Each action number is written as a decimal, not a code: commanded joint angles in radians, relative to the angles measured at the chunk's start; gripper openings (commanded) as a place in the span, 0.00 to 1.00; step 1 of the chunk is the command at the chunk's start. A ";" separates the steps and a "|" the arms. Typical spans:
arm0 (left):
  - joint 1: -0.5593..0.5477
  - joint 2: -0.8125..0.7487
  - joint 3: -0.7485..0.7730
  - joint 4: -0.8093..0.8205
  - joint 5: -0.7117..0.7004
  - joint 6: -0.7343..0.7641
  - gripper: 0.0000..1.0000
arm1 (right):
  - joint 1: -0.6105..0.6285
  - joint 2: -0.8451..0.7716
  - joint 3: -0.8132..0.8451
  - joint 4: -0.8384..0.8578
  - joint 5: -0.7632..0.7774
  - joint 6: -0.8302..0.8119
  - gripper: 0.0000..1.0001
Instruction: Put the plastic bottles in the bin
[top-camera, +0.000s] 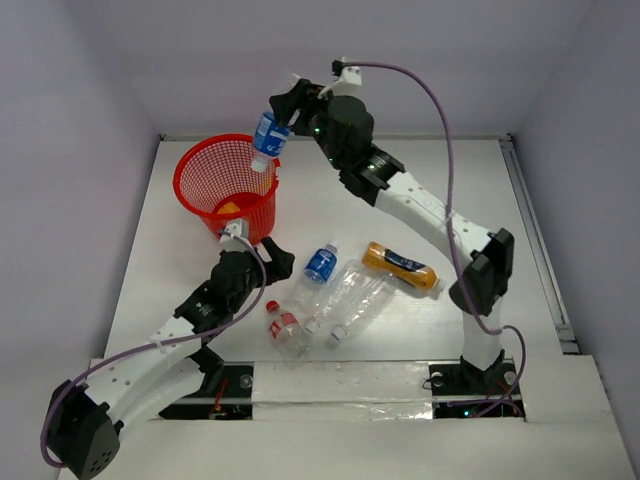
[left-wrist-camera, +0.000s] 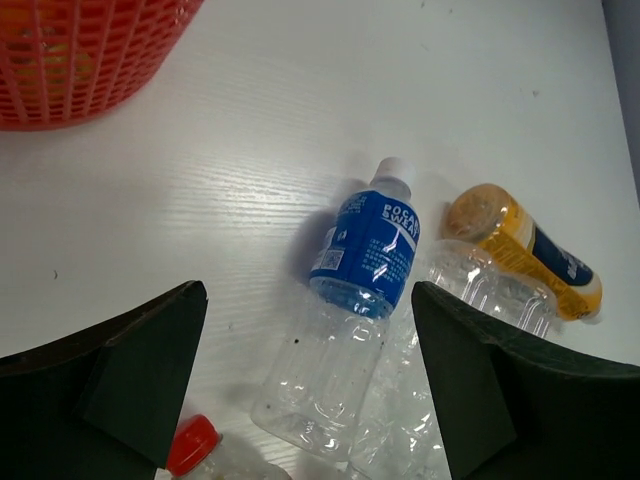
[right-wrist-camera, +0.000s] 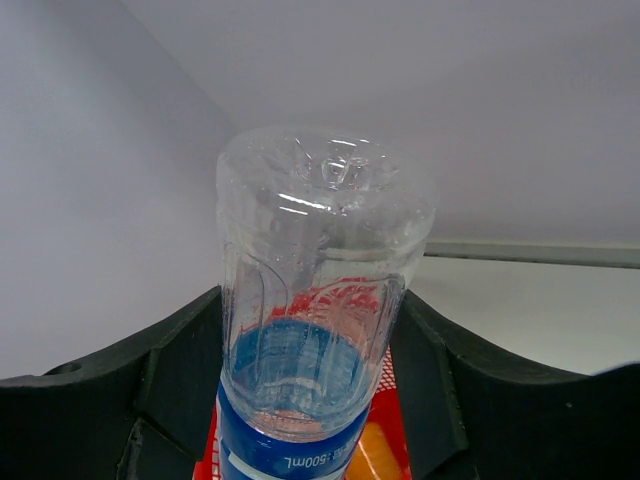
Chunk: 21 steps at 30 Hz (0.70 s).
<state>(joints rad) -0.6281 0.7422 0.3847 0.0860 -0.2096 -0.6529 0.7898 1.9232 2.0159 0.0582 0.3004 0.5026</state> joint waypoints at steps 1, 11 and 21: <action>-0.031 0.039 -0.018 0.081 0.027 0.012 0.82 | 0.048 0.089 0.154 0.000 0.019 -0.059 0.64; -0.074 0.222 0.025 0.201 0.052 0.101 0.88 | 0.095 0.214 0.319 -0.080 -0.033 -0.119 1.00; -0.102 0.482 0.155 0.247 0.122 0.217 0.94 | 0.095 -0.182 -0.165 0.078 -0.020 -0.148 0.74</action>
<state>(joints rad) -0.7246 1.1946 0.4789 0.2699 -0.1268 -0.4900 0.8875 1.9125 1.9759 -0.0143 0.2714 0.3717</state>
